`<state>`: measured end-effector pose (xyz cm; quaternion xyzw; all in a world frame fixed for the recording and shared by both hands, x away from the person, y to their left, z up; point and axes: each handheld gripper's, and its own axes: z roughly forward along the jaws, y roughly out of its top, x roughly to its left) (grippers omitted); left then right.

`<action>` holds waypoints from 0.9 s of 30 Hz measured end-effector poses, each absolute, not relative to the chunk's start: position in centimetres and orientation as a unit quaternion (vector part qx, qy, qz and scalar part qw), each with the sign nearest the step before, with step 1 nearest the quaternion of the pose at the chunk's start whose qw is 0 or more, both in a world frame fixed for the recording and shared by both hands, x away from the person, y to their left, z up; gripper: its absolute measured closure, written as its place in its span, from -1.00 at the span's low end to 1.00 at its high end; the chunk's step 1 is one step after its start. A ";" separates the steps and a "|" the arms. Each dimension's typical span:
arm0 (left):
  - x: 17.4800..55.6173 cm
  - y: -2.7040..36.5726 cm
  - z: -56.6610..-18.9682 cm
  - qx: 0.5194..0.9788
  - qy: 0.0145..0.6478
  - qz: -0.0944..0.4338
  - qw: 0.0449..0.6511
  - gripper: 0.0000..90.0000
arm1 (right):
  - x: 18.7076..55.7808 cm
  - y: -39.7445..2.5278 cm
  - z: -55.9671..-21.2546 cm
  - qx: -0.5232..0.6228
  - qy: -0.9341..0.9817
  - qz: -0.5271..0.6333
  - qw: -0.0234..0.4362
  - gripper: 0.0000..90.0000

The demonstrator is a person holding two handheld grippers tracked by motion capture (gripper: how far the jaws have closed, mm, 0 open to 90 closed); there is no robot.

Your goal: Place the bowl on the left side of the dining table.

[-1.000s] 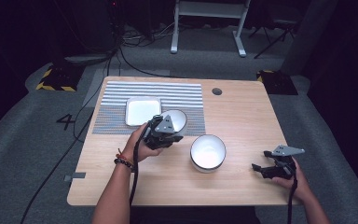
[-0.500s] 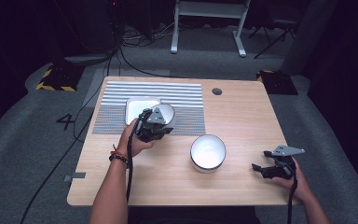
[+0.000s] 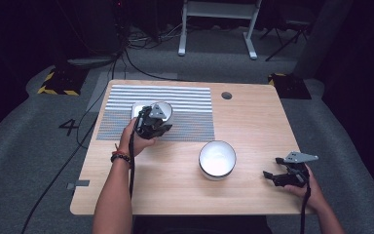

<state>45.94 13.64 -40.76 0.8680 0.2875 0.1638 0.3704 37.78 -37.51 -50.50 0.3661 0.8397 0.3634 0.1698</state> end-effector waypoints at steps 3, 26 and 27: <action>46.5 13.9 -40.7 0.868 0.295 0.166 0.363 0.81 | 37.8 -37.5 -50.5 0.366 0.840 0.363 0.170 -0.67; 50.1 15.6 -40.8 0.862 0.338 0.185 0.329 0.81 | 37.8 -37.5 -50.5 0.366 0.840 0.364 0.170 -0.67; 50.1 15.6 -40.8 0.862 0.338 0.185 0.329 0.81 | 37.8 -37.5 -50.5 0.366 0.840 0.364 0.170 -0.67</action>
